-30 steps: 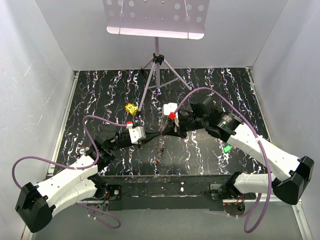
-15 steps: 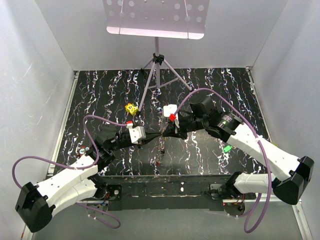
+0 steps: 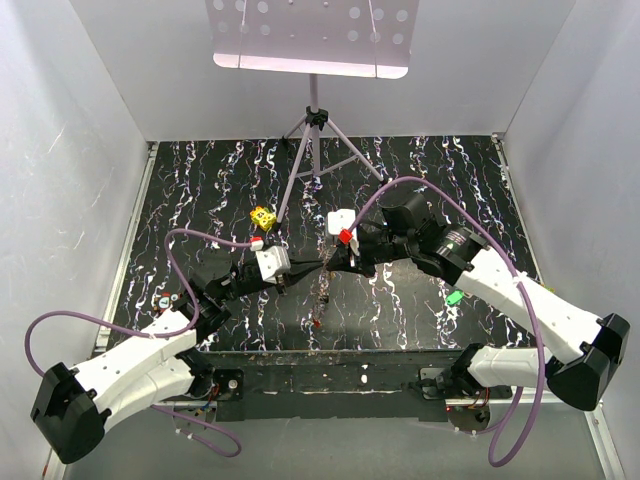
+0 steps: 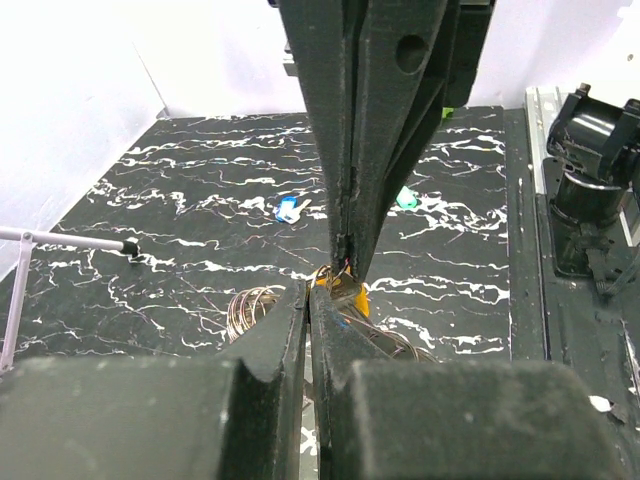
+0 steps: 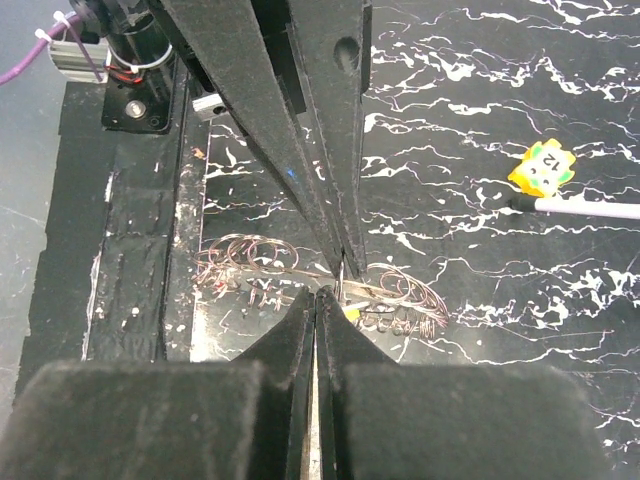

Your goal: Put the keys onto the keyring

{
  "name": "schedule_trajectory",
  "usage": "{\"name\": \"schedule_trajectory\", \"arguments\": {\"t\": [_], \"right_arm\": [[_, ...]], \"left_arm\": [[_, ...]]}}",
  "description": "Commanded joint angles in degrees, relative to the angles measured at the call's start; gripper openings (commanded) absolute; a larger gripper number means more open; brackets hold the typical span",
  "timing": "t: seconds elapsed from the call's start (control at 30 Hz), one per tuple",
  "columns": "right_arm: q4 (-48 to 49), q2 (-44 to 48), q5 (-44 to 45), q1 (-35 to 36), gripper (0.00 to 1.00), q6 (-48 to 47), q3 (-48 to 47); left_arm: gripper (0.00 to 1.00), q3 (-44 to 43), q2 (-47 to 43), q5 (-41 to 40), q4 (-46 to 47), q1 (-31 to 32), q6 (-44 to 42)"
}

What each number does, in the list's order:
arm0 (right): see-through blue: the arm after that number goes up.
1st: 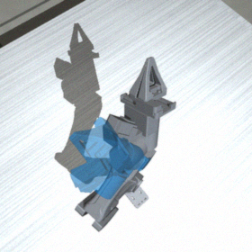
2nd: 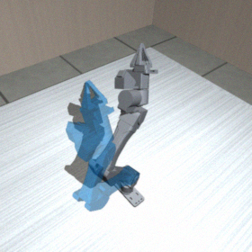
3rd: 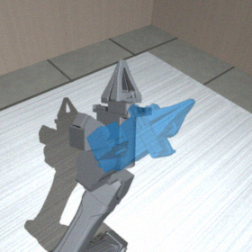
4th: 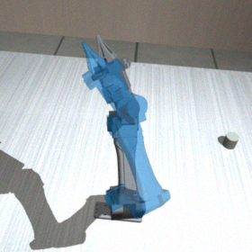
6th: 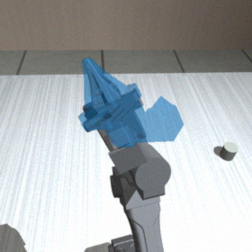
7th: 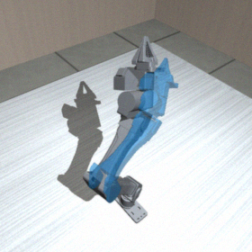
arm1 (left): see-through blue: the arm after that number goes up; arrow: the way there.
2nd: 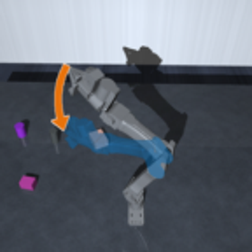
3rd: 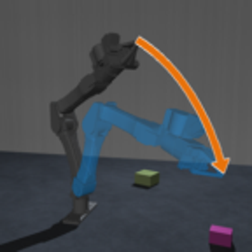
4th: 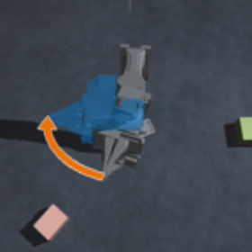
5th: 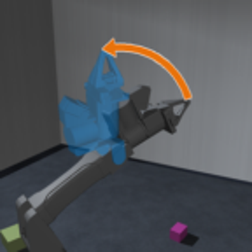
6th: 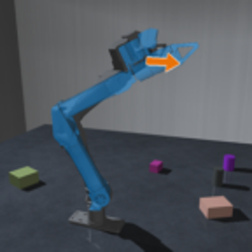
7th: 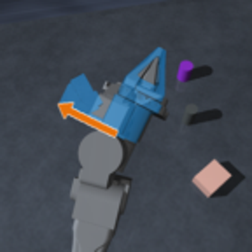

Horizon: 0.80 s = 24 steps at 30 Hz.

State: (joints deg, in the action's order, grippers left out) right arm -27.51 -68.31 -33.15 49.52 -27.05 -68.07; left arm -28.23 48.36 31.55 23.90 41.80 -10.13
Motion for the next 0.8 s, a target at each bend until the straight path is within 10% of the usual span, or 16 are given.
{"name": "schedule_trajectory", "arguments": {"t": [0.0, 0.77], "right_arm": [[0.1, 1.9, 0.5, 0.3, 0.01, 0.0, 0.6], [5.8, 4.6, 1.5, 1.5, 0.03, 3.7, 4.9]], "left_arm": [[0.0, -1.9, 0.2, -5.3, 6.3, -0.1, 3.3], [0.0, 1.1, 3.7, -11.8, 19.4, -0.4, 19.0]]}}
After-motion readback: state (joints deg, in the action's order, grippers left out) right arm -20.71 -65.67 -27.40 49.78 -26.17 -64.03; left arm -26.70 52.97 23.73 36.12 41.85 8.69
